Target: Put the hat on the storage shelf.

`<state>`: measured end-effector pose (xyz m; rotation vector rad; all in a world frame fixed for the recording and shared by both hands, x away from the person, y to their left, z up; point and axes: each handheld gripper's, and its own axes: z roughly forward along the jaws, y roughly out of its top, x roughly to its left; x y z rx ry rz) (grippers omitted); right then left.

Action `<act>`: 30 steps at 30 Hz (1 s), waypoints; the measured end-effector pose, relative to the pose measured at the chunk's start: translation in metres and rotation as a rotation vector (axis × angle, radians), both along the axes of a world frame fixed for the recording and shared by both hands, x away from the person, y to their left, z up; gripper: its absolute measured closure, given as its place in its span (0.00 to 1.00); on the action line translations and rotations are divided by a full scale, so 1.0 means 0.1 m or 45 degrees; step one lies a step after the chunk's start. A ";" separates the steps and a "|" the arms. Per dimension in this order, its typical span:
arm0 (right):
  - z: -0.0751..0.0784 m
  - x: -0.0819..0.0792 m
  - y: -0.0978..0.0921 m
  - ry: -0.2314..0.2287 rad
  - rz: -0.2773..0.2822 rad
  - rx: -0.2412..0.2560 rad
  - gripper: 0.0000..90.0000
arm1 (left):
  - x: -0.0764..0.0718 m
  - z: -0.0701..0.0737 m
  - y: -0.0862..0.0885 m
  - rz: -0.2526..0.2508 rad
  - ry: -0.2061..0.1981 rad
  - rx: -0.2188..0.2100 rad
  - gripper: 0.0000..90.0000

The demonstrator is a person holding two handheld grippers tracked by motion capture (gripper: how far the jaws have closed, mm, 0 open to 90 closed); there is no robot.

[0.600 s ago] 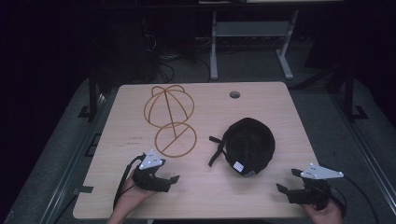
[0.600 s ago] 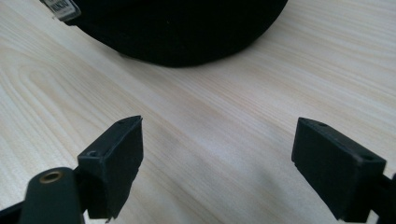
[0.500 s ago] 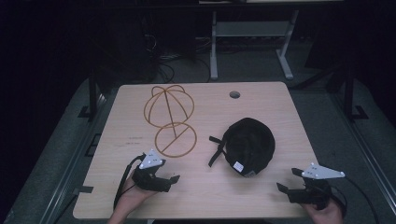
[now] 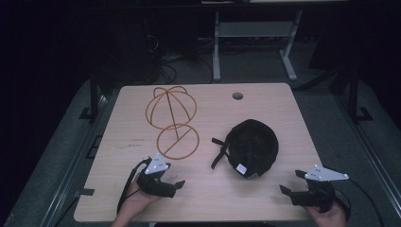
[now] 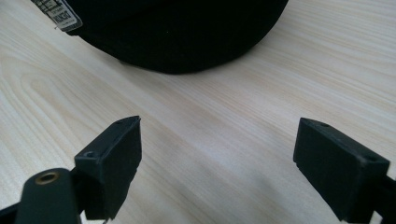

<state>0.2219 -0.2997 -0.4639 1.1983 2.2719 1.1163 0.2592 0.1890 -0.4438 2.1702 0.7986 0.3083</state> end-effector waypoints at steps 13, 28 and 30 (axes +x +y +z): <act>-0.01 0.01 0.05 0.002 0.031 -0.019 0.17 | -0.05 0.07 -0.28 -0.102 -0.031 0.018 0.19; -0.01 0.01 0.05 -0.006 0.032 0.005 0.17 | 0.03 0.34 -0.87 -0.322 -0.104 0.072 0.22; 0.00 0.01 0.05 -0.005 0.037 0.005 0.17 | 0.03 0.36 -0.95 -0.349 -0.104 0.078 0.24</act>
